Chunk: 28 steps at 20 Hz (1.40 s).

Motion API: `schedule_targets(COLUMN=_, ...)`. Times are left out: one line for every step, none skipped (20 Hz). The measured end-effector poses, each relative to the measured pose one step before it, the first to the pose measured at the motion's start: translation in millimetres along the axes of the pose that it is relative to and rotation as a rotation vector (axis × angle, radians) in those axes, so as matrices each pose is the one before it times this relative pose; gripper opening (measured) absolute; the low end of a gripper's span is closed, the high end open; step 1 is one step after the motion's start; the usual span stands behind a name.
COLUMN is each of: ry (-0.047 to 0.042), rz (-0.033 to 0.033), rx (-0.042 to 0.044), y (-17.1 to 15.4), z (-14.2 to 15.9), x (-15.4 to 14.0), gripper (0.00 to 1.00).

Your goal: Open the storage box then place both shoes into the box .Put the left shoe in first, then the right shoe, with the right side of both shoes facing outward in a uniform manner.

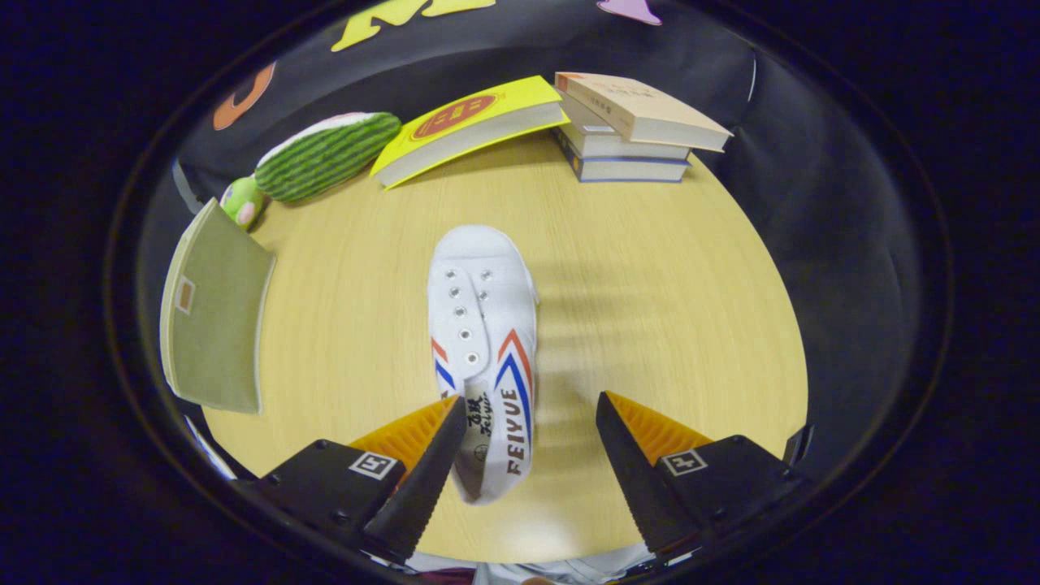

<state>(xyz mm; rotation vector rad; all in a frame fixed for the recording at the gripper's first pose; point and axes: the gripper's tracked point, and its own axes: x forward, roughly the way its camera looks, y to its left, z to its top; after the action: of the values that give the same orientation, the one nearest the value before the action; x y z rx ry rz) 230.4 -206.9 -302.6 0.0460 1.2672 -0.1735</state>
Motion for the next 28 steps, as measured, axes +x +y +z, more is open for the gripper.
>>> schedule_targets(ry=0.0093, rz=-0.02256, rx=-0.00885, y=-5.88, z=-1.79, x=8.46, gripper=1.0)
schedule_targets(ry=0.02167, rz=-0.02814, rx=-0.02039, y=-6.71, z=-5.45, x=12.43, gripper=1.0)
schedule_targets(ry=0.01781, rz=0.0612, rx=0.0043, y=11.06, z=-3.28, x=1.9, gripper=1.0)
schedule_targets(ry=-0.0133, rz=-0.00769, rx=0.00331, y=0.76, z=4.33, x=4.23, gripper=1.0)
schedule_targets(ry=0.01457, rz=0.00588, rx=-0.00901, y=1.19, z=-2.02, x=-5.0, gripper=0.94)
schedule_targets(ry=-0.00197, rz=-0.00207, rx=-0.00586, y=-0.5, z=0.14, x=2.83, gripper=0.93)
schedule_targets(ry=-0.00978, rz=0.01004, rx=0.00155, y=0.11, z=1.49, x=0.79, gripper=0.92)
schedule_targets(ry=-0.01391, rz=0.01903, rx=0.01509, y=0.94, z=0.21, x=2.11, gripper=0.92)
schedule_targets(ry=0.00289, rz=0.01832, rx=0.0093, y=0.87, z=-0.67, x=-0.04, gripper=0.92)
schedule_targets(ry=-0.00017, rz=0.02059, rx=-0.00393, y=-0.65, z=-0.31, x=1.36, gripper=0.92)
schedule_targets(ry=0.00474, rz=0.02374, rx=-0.00368, y=0.3, z=0.9, x=0.37, gripper=0.92)
schedule_targets(ry=0.01123, rz=0.01877, rx=0.00843, y=0.47, z=-0.69, x=1.88, gripper=0.92)
schedule_targets(ry=0.01079, rz=0.01895, rx=0.01317, y=0.38, z=-0.23, x=0.7, gripper=0.92)
schedule_targets(ry=0.01508, rz=0.01546, rx=0.01104, y=-0.35, z=0.42, x=0.15, gripper=0.92)
schedule_targets(ry=0.0095, rz=0.00903, rx=0.00014, y=-0.07, z=0.08, x=-0.12, gripper=0.92)
schedule_targets(ry=0.00237, rz=-0.00128, rx=-0.0044, y=0.09, z=0.61, x=-0.11, gripper=0.92)
schedule_targets(ry=0.00498, rz=-0.00432, rx=-0.00086, y=-0.12, z=-0.35, x=0.0, gripper=0.92)
schedule_targets(ry=-0.00461, rz=-0.00144, rx=0.01557, y=1.29, z=0.19, x=-0.86, gripper=0.92)
schedule_targets(ry=-0.00356, rz=0.01432, rx=0.01059, y=3.57, z=0.98, x=0.74, gripper=0.9)
schedule_targets(ry=0.00309, rz=0.08035, rx=0.0158, y=12.98, z=-0.38, x=1.97, gripper=0.89)
schedule_targets(ry=-0.01436, rz=0.01912, rx=0.04324, y=3.44, z=-3.33, x=1.16, gripper=0.64)
schedule_targets(ry=0.00961, rz=0.02422, rx=0.02381, y=-2.18, z=3.41, x=-2.44, gripper=0.39)
schedule_targets(ry=-0.00378, rz=0.01726, rx=-0.00019, y=0.06, z=-0.47, x=1.77, gripper=0.37)
schedule_targets(ry=-0.00529, rz=0.01974, rx=-0.0104, y=0.09, z=0.95, x=-3.41, gripper=0.37)
schedule_targets(ry=-0.00447, rz=0.01452, rx=0.01741, y=-1.15, z=0.69, x=2.46, gripper=0.33)
schedule_targets(ry=-0.00318, rz=0.02783, rx=0.02685, y=2.91, z=-1.37, x=-1.91, gripper=0.29)
schedule_targets(ry=-0.00637, rz=0.03205, rx=0.0311, y=4.61, z=0.14, x=-2.78, gripper=0.24)
schedule_targets(ry=-0.00962, rz=0.00724, rx=0.02068, y=1.46, z=-0.13, x=0.24, gripper=0.23)
